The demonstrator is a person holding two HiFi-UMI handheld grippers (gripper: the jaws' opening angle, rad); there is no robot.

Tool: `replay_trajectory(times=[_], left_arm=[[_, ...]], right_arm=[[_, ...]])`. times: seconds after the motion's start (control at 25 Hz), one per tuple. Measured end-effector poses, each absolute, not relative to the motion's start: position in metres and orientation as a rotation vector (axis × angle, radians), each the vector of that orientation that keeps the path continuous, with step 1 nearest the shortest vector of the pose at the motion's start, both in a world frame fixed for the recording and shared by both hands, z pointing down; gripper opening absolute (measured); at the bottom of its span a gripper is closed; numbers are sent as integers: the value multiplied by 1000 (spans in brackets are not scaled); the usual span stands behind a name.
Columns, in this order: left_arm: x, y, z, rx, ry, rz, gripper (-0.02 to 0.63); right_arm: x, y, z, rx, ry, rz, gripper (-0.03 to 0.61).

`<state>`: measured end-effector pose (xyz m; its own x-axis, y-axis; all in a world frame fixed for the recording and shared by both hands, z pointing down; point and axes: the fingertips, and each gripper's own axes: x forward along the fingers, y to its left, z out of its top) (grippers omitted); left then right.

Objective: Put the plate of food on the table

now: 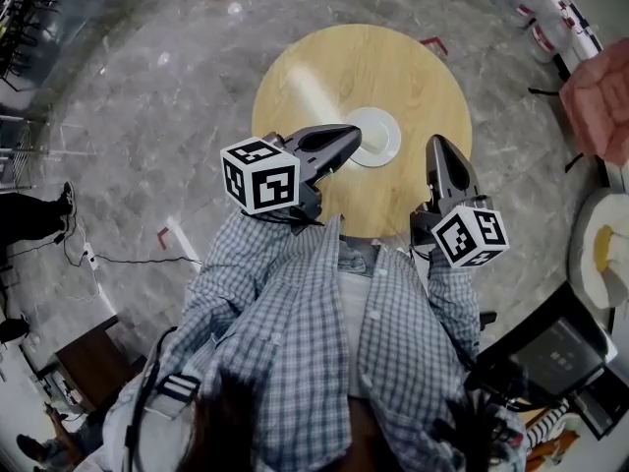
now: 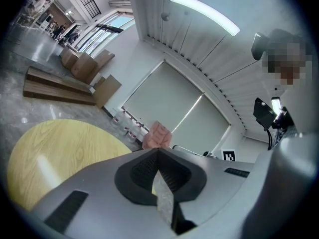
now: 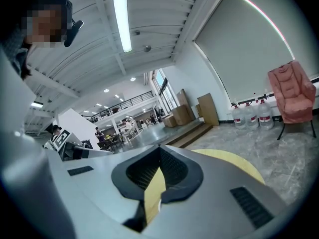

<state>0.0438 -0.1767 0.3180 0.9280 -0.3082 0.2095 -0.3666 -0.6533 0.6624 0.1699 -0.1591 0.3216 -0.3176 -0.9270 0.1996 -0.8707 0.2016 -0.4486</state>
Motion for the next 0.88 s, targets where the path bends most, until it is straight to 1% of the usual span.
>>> replay_trajectory(times=[0.88], left_arm=[[44,-178,319,2318,-472,104,8]], right_arm=[[165,-162,330,-1740,2354,-828,8]])
